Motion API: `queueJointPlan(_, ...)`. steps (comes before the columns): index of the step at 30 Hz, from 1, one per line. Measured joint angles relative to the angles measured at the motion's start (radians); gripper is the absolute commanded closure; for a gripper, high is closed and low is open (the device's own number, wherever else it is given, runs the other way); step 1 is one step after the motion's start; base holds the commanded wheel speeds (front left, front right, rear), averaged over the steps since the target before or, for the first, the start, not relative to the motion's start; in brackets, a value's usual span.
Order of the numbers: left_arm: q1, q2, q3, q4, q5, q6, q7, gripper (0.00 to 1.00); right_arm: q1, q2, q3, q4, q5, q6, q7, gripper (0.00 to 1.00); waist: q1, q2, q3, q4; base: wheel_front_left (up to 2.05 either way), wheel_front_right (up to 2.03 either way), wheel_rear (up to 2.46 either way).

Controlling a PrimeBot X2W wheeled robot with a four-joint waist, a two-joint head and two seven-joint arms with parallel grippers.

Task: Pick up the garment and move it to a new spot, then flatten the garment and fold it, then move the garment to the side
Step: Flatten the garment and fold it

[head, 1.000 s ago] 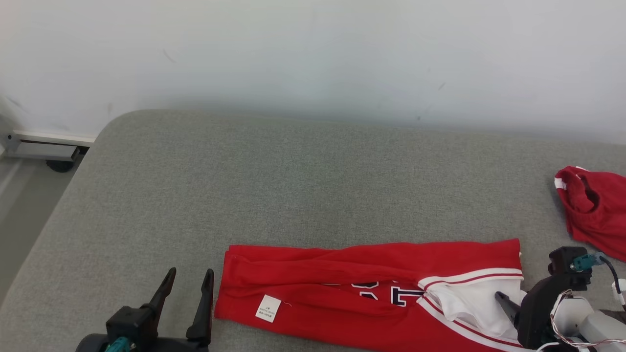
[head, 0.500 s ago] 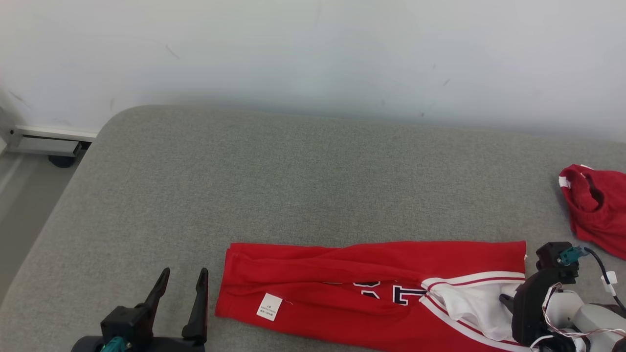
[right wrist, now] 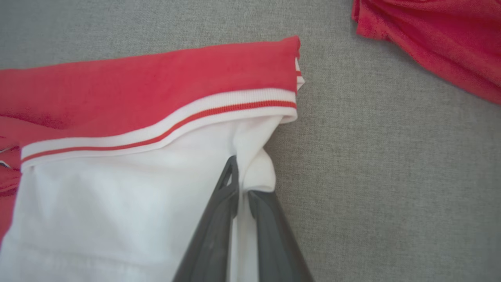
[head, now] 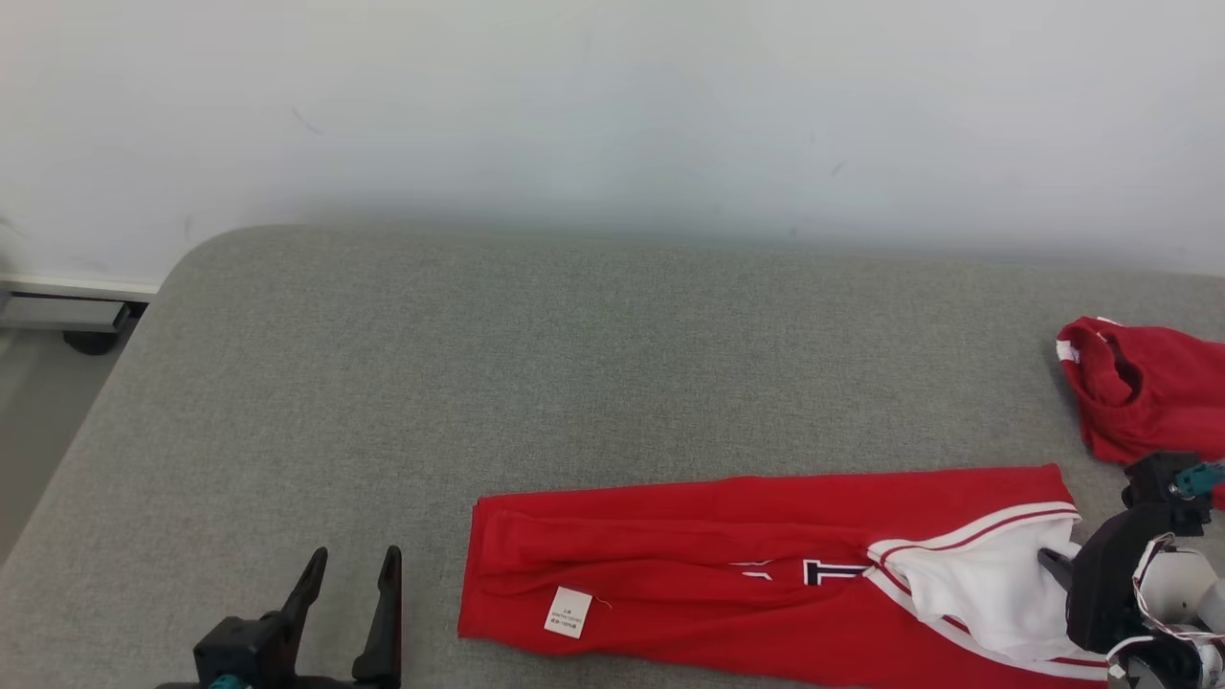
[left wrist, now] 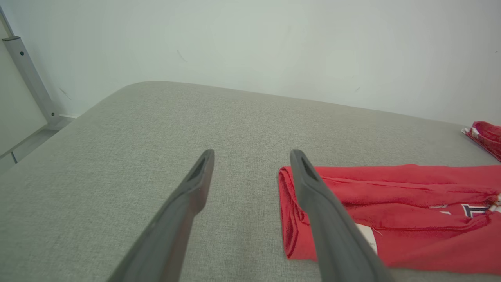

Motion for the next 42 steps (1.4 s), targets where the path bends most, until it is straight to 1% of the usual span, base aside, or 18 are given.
queueJointPlan(2, 0.0, -0.004, -0.001, 0.0, 0.0, 0.0, 0.003, 0.0, 0.0, 0.003, -0.018, -0.011, 0.024, 0.016, 0.0, 1.0, 0.0, 0.0001, -0.003, -0.007, 0.0, 0.0, 0.0)
queueJointPlan(6, 0.0, -0.017, -0.008, -0.002, 0.0, 0.0, 0.013, 0.0, 0.01, 0.02, -0.074, -0.067, 0.145, 0.086, 0.014, 1.0, 0.0, 0.0, -0.01, -0.017, 0.0, 0.0, 0.0)
queueJointPlan(8, 0.0, -0.018, -0.008, -0.003, 0.0, 0.0, 0.017, 0.0, 0.013, 0.033, -0.094, -0.109, 0.202, 0.104, 0.036, 1.0, 0.0, 0.0, -0.013, -0.02, 0.0, 0.0, 0.0)
queueJointPlan(10, 0.001, -0.018, -0.008, -0.003, 0.0, 0.0, 0.021, 0.0, 0.018, 0.043, -0.105, -0.151, 0.242, 0.11, 0.058, 1.0, 0.0, 0.0, -0.018, -0.023, 0.0, 0.0, 0.0)
queueJointPlan(17, 0.004, -0.03, -0.024, -0.001, 0.0, 0.0, 0.031, 0.0, 0.057, 0.046, -0.133, -0.283, 0.362, 0.111, 0.132, 1.0, 0.0, 0.0, -0.029, -0.02, 0.0, 0.0, 0.0)
queueJointPlan(21, 0.004, -0.032, -0.029, -0.001, 0.0, 0.0, 0.039, 0.0, 0.071, 0.076, -0.134, -0.363, 0.393, 0.111, 0.152, 1.0, 0.0, 0.0, -0.034, -0.002, 0.0, 0.0, 0.0)
queueJointPlan(24, 0.004, -0.033, -0.032, -0.002, 0.004, 0.0, 0.04, 0.0, 0.071, 0.095, -0.134, -0.395, 0.396, 0.111, 0.152, 1.0, 0.0, 0.0, -0.035, 0.014, 0.0, 0.0, 0.0)
queueJointPlan(26, 0.004, -0.033, -0.034, -0.003, 0.007, 0.0, 0.042, 0.0, 0.07, 0.111, -0.136, -0.413, 0.408, 0.109, 0.151, 1.0, 0.0, 0.0, -0.035, 0.027, 0.0, 0.0, 0.0)
queueJointPlan(29, 0.003, -0.041, -0.036, -0.008, 0.009, 0.0, 0.047, 0.0, 0.07, 0.132, -0.135, -0.44, 0.414, 0.096, 0.151, 1.0, 0.0, 0.0, -0.034, 0.048, 0.0, 0.0, 0.0)
queueJointPlan(36, -0.001, -0.055, -0.049, -0.008, 0.009, 0.0, 0.055, 0.0, 0.038, 0.189, -0.131, -0.457, 0.409, 0.037, 0.131, 1.0, 0.0, 0.0, -0.029, 0.106, 0.0, 0.0, 0.0)
queueJointPlan(42, -0.004, -0.062, -0.06, -0.008, 0.01, 0.0, 0.056, 0.0, 0.003, 0.25, -0.121, -0.432, 0.382, -0.017, 0.103, 1.0, 0.0, 0.0, -0.025, 0.155, 0.0, 0.0, 0.0)
